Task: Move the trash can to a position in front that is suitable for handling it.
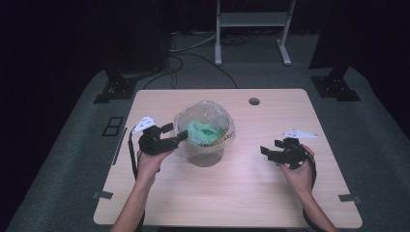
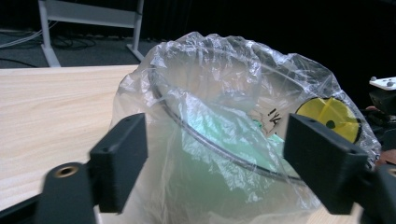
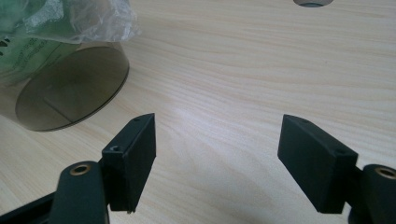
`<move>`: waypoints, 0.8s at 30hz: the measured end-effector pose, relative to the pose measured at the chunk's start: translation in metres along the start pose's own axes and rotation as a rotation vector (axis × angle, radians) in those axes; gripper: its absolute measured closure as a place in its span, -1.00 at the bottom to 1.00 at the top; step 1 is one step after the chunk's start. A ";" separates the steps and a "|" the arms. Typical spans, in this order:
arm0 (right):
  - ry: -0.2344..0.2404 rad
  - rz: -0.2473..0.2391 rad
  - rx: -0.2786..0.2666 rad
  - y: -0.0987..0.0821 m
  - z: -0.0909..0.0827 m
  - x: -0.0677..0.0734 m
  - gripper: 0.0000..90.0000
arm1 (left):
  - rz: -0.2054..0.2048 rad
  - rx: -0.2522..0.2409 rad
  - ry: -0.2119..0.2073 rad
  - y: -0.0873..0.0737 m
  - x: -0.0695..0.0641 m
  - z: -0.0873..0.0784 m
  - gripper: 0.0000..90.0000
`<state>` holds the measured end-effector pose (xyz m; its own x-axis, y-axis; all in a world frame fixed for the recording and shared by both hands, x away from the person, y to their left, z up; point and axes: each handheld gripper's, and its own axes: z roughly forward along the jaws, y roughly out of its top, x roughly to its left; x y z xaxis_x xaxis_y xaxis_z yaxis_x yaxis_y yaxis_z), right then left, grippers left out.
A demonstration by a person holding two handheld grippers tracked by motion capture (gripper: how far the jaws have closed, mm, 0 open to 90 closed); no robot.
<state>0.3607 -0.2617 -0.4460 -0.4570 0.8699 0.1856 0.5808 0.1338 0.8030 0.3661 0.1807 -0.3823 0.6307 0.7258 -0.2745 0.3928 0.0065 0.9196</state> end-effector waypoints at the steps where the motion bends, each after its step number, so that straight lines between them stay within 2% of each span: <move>1: 0.000 0.000 -0.001 0.000 0.000 0.000 -0.40 | -0.002 0.005 0.004 0.001 0.000 0.001 -0.48; 5: 0.002 0.003 -0.002 0.000 0.000 0.000 -0.40 | 0.005 0.011 0.010 0.003 0.002 0.006 -0.30; 10: 0.003 0.004 -0.005 0.000 -0.001 -0.001 -0.40 | 0.035 0.021 0.032 0.006 0.002 0.009 -0.06; 14: 0.003 0.003 -0.004 0.000 -0.001 -0.001 -0.40 | 0.050 0.026 0.055 0.007 0.002 0.010 0.02; 24: 0.006 0.000 -0.001 0.001 0.000 0.000 -0.40 | 0.069 0.003 0.095 0.009 0.003 0.011 0.28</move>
<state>0.3607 -0.2616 -0.4452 -0.4609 0.8670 0.1892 0.5805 0.1334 0.8032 0.3790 0.1756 -0.3776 0.5898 0.7866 -0.1828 0.3529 -0.0474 0.9345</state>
